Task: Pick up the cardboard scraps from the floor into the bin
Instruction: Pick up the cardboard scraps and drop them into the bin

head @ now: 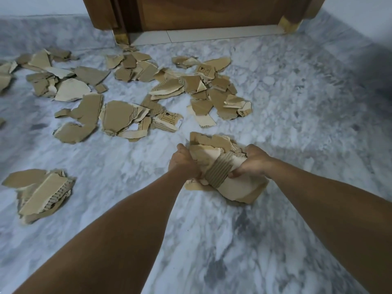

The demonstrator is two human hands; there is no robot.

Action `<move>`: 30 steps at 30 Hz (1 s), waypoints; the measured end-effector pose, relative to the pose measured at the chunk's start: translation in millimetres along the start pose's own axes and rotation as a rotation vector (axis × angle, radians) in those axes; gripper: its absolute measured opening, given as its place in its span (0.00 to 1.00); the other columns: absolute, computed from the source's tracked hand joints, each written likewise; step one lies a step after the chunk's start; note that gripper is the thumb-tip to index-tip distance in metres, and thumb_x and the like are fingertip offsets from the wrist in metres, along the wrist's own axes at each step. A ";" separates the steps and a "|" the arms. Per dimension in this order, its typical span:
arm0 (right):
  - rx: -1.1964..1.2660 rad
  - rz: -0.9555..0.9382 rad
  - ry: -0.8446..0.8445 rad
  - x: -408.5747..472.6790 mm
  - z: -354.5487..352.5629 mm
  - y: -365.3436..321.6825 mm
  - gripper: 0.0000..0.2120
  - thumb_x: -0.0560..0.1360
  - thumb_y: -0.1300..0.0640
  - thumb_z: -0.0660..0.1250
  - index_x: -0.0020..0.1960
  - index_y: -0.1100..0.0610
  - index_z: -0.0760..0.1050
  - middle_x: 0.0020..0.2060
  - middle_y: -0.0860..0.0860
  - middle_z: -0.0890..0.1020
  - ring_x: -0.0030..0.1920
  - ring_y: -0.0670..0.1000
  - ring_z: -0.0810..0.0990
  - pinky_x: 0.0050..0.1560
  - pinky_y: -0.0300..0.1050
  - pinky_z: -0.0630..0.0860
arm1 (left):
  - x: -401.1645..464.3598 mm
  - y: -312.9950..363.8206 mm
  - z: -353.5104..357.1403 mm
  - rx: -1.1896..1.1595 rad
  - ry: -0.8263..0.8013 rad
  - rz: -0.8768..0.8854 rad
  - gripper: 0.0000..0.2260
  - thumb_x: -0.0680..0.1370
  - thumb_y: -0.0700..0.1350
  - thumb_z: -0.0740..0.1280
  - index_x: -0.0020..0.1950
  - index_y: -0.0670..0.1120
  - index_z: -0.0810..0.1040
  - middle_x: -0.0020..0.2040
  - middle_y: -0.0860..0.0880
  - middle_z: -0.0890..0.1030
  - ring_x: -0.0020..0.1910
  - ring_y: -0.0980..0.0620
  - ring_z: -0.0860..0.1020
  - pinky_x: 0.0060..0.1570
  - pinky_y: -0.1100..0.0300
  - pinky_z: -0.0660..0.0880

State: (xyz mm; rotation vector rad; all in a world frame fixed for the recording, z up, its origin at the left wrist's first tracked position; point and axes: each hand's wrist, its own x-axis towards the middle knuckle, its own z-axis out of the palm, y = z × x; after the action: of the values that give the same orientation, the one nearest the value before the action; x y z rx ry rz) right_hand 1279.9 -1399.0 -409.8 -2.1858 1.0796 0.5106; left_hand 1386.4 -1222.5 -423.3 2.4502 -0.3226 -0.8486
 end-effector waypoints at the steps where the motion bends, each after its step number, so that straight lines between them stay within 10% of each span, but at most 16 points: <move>1: 0.030 -0.008 0.005 -0.9 0.1 -0.5 0.44 0.53 0.46 0.84 0.62 0.53 0.66 0.56 0.49 0.75 0.59 0.54 0.75 0.58 0.50 0.75 | 0.1 -0.9 -0.3 -0.001 -0.010 0.009 0.29 0.69 0.39 0.74 0.66 0.42 0.66 0.59 0.43 0.76 0.60 0.44 0.76 0.56 0.52 0.78; 16: 0.239 -0.060 -0.069 -12.4 -3.6 -14.5 0.55 0.59 0.56 0.84 0.78 0.56 0.57 0.74 0.52 0.66 0.73 0.53 0.64 0.68 0.45 0.64 | -2.6 -47.9 -62.5 -0.142 -0.043 -0.041 0.13 0.72 0.34 0.70 0.56 0.37 0.78 0.51 0.38 0.82 0.45 0.42 0.82 0.47 0.48 0.82; 22: 0.328 -0.037 -0.112 -14.9 -6.9 -18.4 0.53 0.58 0.57 0.84 0.76 0.55 0.60 0.72 0.51 0.67 0.73 0.53 0.65 0.71 0.47 0.64 | -9.1 -92.3 -114.0 -0.158 -0.029 -0.145 0.09 0.77 0.32 0.62 0.56 0.38 0.76 0.41 0.38 0.81 0.29 0.46 0.79 0.23 0.62 0.73; 26: 0.334 -0.073 -0.153 -12.8 8.6 -34.0 0.62 0.40 0.46 0.87 0.72 0.54 0.68 0.65 0.49 0.77 0.67 0.52 0.74 0.70 0.52 0.68 | -21.7 -126.0 -149.7 -0.111 -0.040 -0.190 0.10 0.76 0.33 0.64 0.57 0.37 0.74 0.39 0.41 0.79 0.25 0.49 0.79 0.22 0.62 0.74; 30: 0.327 -0.143 -0.202 -24.8 32.0 -60.8 0.31 0.60 0.62 0.83 0.60 0.57 0.76 0.57 0.51 0.82 0.59 0.51 0.79 0.66 0.45 0.71 | -29.3 -163.1 -171.2 0.063 0.046 -0.215 0.10 0.76 0.35 0.66 0.56 0.34 0.75 0.42 0.42 0.79 0.40 0.44 0.78 0.38 0.53 0.75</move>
State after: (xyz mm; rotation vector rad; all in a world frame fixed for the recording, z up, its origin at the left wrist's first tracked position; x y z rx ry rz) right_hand 1312.5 -1335.2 -395.7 -1.8642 0.8275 0.4443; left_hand 1480.0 -1007.0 -383.6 2.5925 -0.0702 -0.8809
